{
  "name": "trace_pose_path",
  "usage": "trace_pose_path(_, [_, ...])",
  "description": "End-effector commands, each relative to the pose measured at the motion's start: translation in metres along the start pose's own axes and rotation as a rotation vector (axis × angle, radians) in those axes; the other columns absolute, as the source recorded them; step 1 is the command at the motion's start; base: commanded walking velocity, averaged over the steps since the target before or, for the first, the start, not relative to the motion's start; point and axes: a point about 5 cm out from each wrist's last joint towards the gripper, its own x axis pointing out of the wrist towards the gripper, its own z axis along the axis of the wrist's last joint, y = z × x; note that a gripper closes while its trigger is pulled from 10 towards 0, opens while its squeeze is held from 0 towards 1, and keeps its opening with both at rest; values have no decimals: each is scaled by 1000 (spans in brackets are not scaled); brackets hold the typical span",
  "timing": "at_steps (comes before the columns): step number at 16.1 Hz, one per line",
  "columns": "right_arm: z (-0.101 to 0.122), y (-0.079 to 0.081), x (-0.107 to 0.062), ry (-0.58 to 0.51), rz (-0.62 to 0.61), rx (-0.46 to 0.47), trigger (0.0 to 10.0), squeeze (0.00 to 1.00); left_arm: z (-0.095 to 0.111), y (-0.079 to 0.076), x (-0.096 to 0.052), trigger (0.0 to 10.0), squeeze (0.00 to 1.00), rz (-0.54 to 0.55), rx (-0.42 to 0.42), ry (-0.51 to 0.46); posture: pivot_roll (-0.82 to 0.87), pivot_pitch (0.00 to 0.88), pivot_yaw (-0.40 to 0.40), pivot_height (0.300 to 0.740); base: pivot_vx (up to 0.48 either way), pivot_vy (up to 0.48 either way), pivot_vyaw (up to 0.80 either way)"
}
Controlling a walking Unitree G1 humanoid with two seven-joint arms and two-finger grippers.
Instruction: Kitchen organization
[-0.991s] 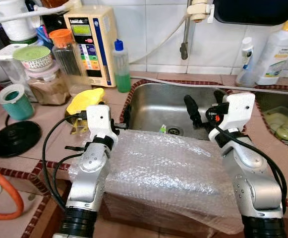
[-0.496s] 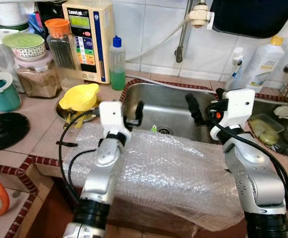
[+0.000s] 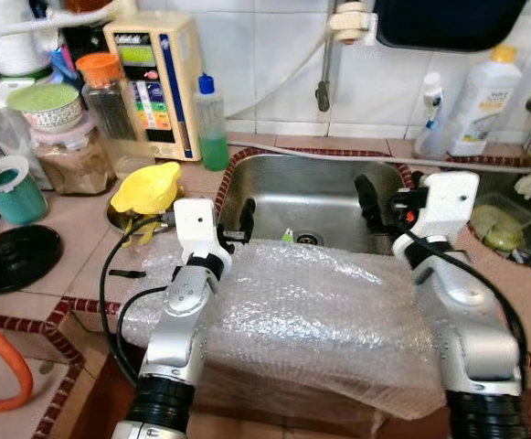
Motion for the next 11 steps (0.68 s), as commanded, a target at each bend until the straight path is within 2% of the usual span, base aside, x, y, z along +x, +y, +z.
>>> trace_pose_path(1, [1,-3,1,-17,-26,-6,10000,0,0,-3,3,10000,0,-14,2,8,-87,0,104,740,0,0,0])
trace_pose_path(3, [6,-11,0,-39,-64,-8,10000,0,11,-11,11,10000,0,-53,-19,-27,-106,0,110,740,0,0,0])
trace_pose_path(6, [6,-18,-2,-56,-111,-17,10000,0,15,-12,15,10000,0,-49,-30,-11,-107,0,129,740,0,0,0])
trace_pose_path(8, [2,-14,-1,-60,-125,-6,10000,0,12,-8,14,10000,0,-54,-3,8,-96,0,111,740,0,0,0])
trace_pose_path(10, [-2,-4,2,-43,-81,6,10000,0,8,-2,12,10000,0,-27,19,9,-64,0,82,740,0,0,0])
trace_pose_path(11, [-2,0,3,-38,-60,6,10000,0,10,-2,12,10000,0,2,-3,10,-52,0,83,740,0,0,0])
